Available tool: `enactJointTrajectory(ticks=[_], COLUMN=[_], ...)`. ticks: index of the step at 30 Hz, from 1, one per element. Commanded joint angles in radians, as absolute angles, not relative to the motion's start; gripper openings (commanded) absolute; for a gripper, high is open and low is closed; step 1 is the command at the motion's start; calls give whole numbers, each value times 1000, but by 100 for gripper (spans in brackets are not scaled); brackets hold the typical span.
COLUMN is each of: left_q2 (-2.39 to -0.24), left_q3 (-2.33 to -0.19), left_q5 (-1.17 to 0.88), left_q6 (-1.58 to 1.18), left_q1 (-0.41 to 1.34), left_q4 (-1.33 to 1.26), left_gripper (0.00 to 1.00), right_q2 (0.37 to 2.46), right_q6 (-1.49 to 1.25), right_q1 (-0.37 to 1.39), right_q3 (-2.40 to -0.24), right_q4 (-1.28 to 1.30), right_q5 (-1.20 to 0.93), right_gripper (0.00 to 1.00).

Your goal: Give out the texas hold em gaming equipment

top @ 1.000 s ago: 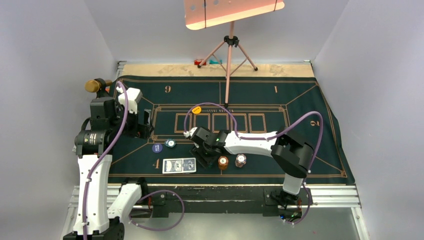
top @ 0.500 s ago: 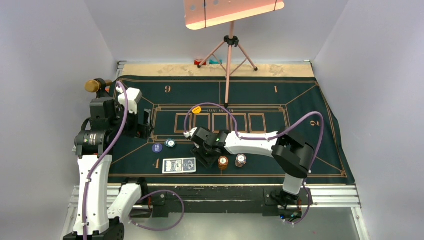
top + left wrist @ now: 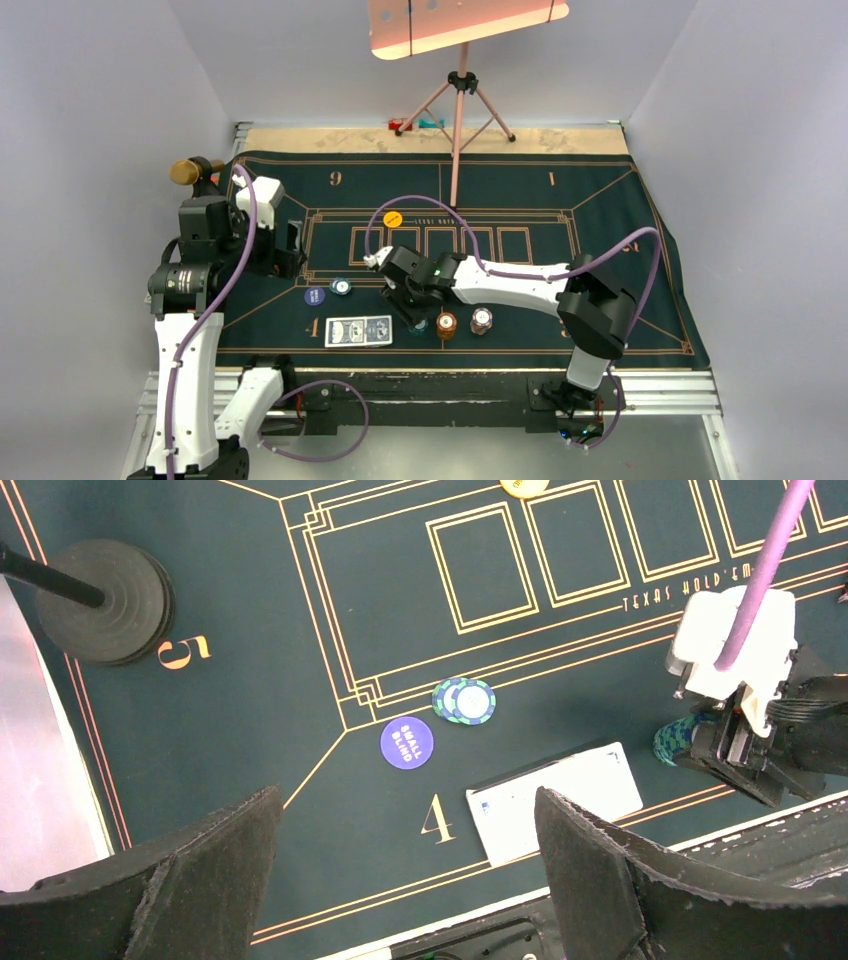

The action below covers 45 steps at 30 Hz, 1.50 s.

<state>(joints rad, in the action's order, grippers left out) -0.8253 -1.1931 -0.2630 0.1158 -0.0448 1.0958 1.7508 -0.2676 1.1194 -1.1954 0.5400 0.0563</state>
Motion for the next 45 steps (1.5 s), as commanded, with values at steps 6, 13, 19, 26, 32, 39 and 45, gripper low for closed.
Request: enactJointTrajectory(ticks=[6,13,19,26,32,39,45], left_q2=[-815,-815,-812,-812,-810,-807,-804], left_q3=[-1206,-1210,-1202,-1192,-1192,-1192,-1196], left_q5=[-263,-268,-269,-281,-277,-276,-275], left_q6=[129,138,143,142,148,144,139], left_q1=[-50,-50,-49,-49,-50,-50,-50], left_q4=[1075,1080,1078,1076,1077,1078,1082], left_gripper=[100,100,100,100,100,100,100], right_q2=[1740,1908,2084,2230,2261,2248,2187], right_q6=[-260,-278,-268,-270,-282,-274,-265], right_q1=[1049,847,776,747,721,720,720], right_q3=[-1380,-1604,-1750,-1866,-1857,-1822,-1814], right_q4=[582,589,568,554,545,540,553], right_q5=[115,148,177,203,206,196,204], right_gripper=[9,2,2,2,5,60,74])
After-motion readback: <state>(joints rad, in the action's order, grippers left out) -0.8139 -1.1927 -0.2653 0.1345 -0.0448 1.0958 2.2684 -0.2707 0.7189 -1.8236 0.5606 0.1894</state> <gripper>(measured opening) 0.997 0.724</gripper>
